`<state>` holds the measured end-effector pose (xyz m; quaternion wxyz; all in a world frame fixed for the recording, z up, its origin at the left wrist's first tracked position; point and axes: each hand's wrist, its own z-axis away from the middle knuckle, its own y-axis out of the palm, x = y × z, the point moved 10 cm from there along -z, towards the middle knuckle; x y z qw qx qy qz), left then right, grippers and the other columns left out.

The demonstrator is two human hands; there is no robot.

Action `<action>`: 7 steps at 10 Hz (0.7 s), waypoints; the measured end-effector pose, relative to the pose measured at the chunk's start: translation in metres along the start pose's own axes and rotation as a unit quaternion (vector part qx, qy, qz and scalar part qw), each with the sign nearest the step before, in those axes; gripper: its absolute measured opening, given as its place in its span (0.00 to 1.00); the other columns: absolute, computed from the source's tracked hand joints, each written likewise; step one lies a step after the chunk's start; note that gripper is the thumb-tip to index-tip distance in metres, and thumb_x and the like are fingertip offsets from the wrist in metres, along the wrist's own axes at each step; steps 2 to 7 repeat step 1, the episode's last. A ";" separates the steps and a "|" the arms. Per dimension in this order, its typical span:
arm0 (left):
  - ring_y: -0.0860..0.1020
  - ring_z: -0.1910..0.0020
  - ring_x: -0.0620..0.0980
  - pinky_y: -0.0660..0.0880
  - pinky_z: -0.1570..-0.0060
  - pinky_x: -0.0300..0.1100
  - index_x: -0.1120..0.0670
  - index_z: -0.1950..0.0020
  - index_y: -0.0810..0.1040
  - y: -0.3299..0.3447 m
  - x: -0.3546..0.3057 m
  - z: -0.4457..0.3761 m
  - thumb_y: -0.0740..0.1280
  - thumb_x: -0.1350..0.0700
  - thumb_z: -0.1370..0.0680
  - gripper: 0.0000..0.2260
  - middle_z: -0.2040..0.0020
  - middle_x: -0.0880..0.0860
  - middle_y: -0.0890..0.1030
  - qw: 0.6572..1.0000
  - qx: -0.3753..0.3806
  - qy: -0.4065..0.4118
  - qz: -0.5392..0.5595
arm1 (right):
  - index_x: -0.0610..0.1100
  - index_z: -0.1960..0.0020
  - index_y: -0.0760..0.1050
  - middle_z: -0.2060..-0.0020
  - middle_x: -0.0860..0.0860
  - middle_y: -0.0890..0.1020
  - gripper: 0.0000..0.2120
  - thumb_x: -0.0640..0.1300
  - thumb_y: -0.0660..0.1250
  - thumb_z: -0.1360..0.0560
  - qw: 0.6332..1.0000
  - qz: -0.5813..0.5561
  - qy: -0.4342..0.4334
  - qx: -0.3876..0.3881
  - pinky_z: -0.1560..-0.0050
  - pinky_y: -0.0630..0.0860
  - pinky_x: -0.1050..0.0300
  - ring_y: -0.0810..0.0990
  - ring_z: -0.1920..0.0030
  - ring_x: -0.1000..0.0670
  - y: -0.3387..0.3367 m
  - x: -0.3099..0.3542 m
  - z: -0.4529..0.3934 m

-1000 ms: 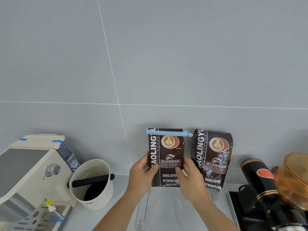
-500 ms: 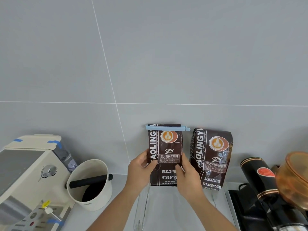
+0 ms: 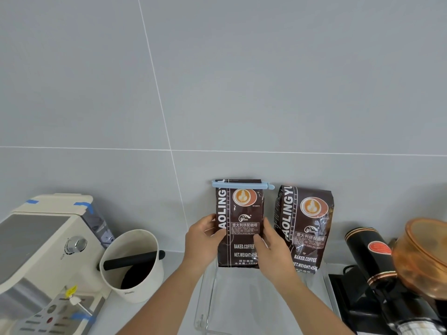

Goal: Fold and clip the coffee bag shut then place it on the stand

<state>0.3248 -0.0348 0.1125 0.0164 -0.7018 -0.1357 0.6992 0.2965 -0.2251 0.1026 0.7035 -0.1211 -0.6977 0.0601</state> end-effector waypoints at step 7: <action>0.83 0.53 0.42 0.79 0.52 0.42 0.49 0.47 0.82 -0.005 -0.009 0.005 0.70 0.63 0.27 0.12 0.50 0.49 0.86 1.000 -0.002 -0.017 0.025 | 0.64 0.36 0.70 0.46 0.57 0.84 0.20 0.41 0.57 0.20 0.998 -0.051 -0.022 0.006 0.42 0.78 0.50 0.82 0.47 0.54 -0.007 0.020 0.005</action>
